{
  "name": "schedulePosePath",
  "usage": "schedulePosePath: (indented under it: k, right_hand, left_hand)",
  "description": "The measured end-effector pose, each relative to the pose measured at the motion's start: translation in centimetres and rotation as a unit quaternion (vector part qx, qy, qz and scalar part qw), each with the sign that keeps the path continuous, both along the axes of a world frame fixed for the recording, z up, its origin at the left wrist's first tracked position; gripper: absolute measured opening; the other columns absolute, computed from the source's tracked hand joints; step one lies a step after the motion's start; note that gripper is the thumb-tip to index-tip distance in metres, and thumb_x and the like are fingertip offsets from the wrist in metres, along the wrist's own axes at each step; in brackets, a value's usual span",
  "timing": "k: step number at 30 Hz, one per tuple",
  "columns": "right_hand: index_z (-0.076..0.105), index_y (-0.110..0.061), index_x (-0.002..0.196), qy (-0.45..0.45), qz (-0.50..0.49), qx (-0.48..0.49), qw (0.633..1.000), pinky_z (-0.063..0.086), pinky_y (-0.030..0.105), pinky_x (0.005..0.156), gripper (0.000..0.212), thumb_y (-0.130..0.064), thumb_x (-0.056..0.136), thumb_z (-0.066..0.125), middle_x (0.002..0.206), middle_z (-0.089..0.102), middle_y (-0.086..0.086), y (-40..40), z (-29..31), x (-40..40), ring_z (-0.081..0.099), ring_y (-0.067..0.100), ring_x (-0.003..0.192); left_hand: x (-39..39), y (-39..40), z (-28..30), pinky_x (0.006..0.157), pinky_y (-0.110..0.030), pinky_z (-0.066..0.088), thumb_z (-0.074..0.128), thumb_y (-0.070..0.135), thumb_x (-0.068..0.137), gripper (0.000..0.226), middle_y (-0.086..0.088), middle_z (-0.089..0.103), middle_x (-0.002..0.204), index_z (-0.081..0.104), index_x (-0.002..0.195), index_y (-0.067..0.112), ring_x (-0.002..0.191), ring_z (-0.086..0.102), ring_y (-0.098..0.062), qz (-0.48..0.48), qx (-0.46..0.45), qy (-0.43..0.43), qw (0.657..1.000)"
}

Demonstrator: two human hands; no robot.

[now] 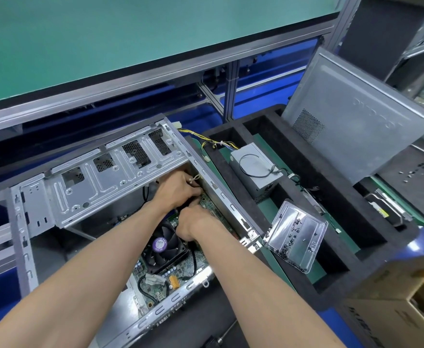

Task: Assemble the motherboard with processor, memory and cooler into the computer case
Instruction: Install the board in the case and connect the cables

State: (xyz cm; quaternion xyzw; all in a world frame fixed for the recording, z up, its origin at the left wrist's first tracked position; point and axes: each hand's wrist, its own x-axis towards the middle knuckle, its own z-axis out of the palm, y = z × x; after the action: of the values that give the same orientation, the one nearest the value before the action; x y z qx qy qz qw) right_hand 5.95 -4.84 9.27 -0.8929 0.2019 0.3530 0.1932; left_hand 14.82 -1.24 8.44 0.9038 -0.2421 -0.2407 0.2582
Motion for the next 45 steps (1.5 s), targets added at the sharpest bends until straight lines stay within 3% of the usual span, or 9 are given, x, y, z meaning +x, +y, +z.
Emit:
schedulePosePath:
  k: [5, 11, 14, 19, 28, 33, 37, 42, 45]
  right_hand:
    - [0.019, 0.006, 0.156, -0.001, 0.004, 0.002, 1.0, 0.043, 0.059, 0.109, 0.068, -0.016, 0.1, 0.05, 0.166, -0.006, 0.026, 0.0, -0.1, 0.0, 0.032, 0.049, 0.142]
    - [0.017, 0.006, 0.156, 0.003, 0.004, 0.001, 1.0, 0.041, 0.061, 0.109, 0.068, -0.018, 0.1, 0.049, 0.166, -0.01, 0.026, 0.0, -0.2, 0.1, 0.03, 0.051, 0.143]
    - [0.016, 0.007, 0.156, 0.003, 0.004, 0.003, 1.0, 0.041, 0.06, 0.109, 0.069, -0.018, 0.101, 0.049, 0.166, -0.01, 0.026, 0.0, 0.0, 0.0, 0.031, 0.05, 0.143]
    - [0.021, 0.006, 0.155, -0.002, 0.009, 0.002, 1.0, 0.044, 0.058, 0.108, 0.066, -0.017, 0.101, 0.049, 0.166, -0.005, 0.026, 0.0, 0.0, 0.0, 0.036, 0.048, 0.141]
    - [0.024, 0.007, 0.154, -0.002, 0.007, 0.001, 1.0, 0.044, 0.058, 0.108, 0.063, -0.014, 0.1, 0.048, 0.166, -0.001, 0.026, 0.0, 0.0, 0.0, 0.037, 0.048, 0.139]
    - [0.033, 0.004, 0.151, -0.009, -0.003, 0.002, 1.0, 0.046, 0.056, 0.106, 0.058, -0.015, 0.099, 0.05, 0.164, 0.011, 0.025, 0.0, -0.2, 0.1, 0.04, 0.047, 0.137]
    - [0.039, 0.003, 0.147, -0.006, 0.001, 0.001, 1.0, 0.048, 0.054, 0.104, 0.053, -0.015, 0.098, 0.049, 0.161, 0.017, 0.026, 0.0, -0.4, 0.1, 0.044, 0.046, 0.133]
    - [0.026, 0.007, 0.154, 0.0, 0.002, -0.005, 1.0, 0.046, 0.056, 0.106, 0.065, -0.013, 0.097, 0.051, 0.166, -0.003, 0.027, 0.1, -0.5, 0.2, 0.04, 0.049, 0.137]
    - [0.015, 0.01, 0.155, -0.004, -0.002, -0.002, 1.0, 0.045, 0.057, 0.108, 0.071, -0.013, 0.098, 0.051, 0.165, -0.006, 0.029, 0.0, -0.5, 0.1, 0.037, 0.049, 0.14]
  left_hand:
    - [0.5, -0.7, 0.6, 0.052, -0.028, 0.033, 0.076, 0.027, 0.079, 0.018, 0.009, 0.06, 0.062, 0.064, 0.066, 0.024, 0.059, 0.053, -0.011, -0.018, 0.031, 0.007, 0.999]
    - [0.9, -0.9, 0.6, 0.061, -0.03, 0.042, 0.078, 0.024, 0.08, 0.011, -0.003, 0.073, 0.08, 0.074, 0.081, 0.015, 0.07, 0.06, -0.017, -0.029, 0.042, 0.021, 0.998]
    - [0.9, -0.9, 0.6, 0.059, -0.029, 0.041, 0.078, 0.025, 0.079, 0.011, -0.005, 0.075, 0.082, 0.075, 0.081, 0.014, 0.069, 0.061, -0.017, -0.028, 0.043, 0.027, 0.998]
    - [0.8, -0.9, 0.5, 0.055, -0.025, 0.04, 0.079, 0.027, 0.078, 0.011, -0.004, 0.075, 0.084, 0.075, 0.079, 0.017, 0.075, 0.064, -0.018, -0.03, 0.051, 0.014, 0.998]
    - [0.6, -0.9, 0.7, 0.063, -0.028, 0.044, 0.079, 0.027, 0.08, 0.012, -0.004, 0.076, 0.086, 0.077, 0.084, 0.016, 0.085, 0.069, -0.022, -0.035, 0.054, 0.012, 0.998]
    - [0.2, -0.7, 0.8, 0.056, -0.026, 0.04, 0.077, 0.028, 0.081, 0.011, -0.005, 0.075, 0.081, 0.077, 0.082, 0.017, 0.075, 0.066, -0.021, -0.028, 0.039, 0.005, 0.999]
    - [-0.1, -0.4, 0.5, 0.058, -0.028, 0.039, 0.076, 0.029, 0.079, 0.011, 0.002, 0.07, 0.078, 0.068, 0.076, 0.022, 0.073, 0.061, -0.018, 0.0, 0.027, 0.013, 1.0]
    - [0.2, -0.1, 0.0, 0.061, -0.028, 0.039, 0.074, 0.031, 0.078, 0.021, 0.001, 0.066, 0.078, 0.058, 0.069, 0.023, 0.073, 0.056, -0.019, 0.024, 0.021, 0.04, 0.999]
    - [0.3, -0.1, -0.3, 0.064, -0.028, 0.042, 0.076, 0.03, 0.077, 0.021, -0.001, 0.067, 0.08, 0.058, 0.069, 0.021, 0.074, 0.057, -0.018, 0.039, 0.002, 0.048, 0.998]
